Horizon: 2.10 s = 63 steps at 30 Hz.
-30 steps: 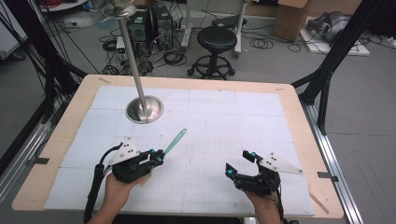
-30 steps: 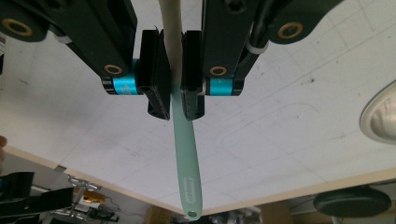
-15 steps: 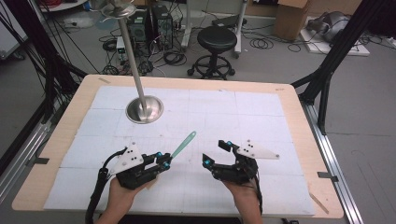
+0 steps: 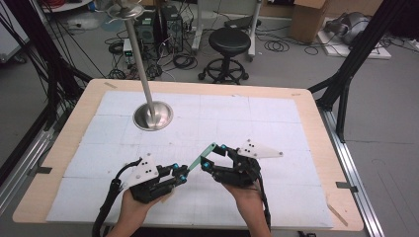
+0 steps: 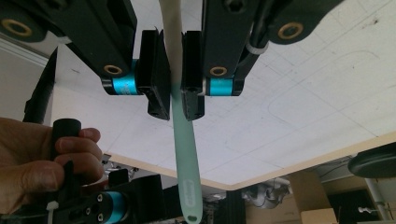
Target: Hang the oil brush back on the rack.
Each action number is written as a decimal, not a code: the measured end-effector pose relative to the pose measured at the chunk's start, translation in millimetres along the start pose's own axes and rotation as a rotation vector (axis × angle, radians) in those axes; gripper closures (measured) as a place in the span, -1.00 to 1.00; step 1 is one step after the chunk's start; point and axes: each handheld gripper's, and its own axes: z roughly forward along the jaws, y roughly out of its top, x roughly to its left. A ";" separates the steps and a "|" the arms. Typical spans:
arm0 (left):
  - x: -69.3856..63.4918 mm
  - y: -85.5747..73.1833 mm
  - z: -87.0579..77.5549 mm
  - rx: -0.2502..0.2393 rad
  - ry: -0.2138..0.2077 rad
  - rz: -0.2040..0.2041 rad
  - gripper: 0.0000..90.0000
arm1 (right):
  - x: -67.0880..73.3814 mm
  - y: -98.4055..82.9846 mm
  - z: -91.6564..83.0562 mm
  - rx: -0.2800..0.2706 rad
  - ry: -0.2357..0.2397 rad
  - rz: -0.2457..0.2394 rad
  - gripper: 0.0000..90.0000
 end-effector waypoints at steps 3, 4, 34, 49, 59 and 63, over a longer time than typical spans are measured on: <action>-0.2 0.4 -0.5 -0.005 -0.004 -0.002 0.81 | -0.4 3.2 1.9 0.009 0.008 0.000 -0.03; -0.1 0.4 -0.9 -0.005 -0.004 0.001 0.81 | -0.5 4.0 2.4 0.010 0.013 0.003 0.02; 29.7 9.5 -22.7 -0.106 -0.056 -0.065 0.25 | 13.3 26.3 5.6 0.019 0.217 -0.046 0.85; 29.4 9.0 -12.0 -0.018 -0.372 -0.014 0.25 | 17.5 32.2 7.0 0.025 0.421 -0.132 0.85; 22.4 7.6 -4.8 -0.002 -0.421 0.022 0.72 | 20.4 33.4 9.2 0.025 0.459 -0.149 0.85; 22.5 7.6 -4.6 -0.008 -0.412 0.026 0.85 | 21.2 33.4 8.6 0.021 0.460 -0.153 0.84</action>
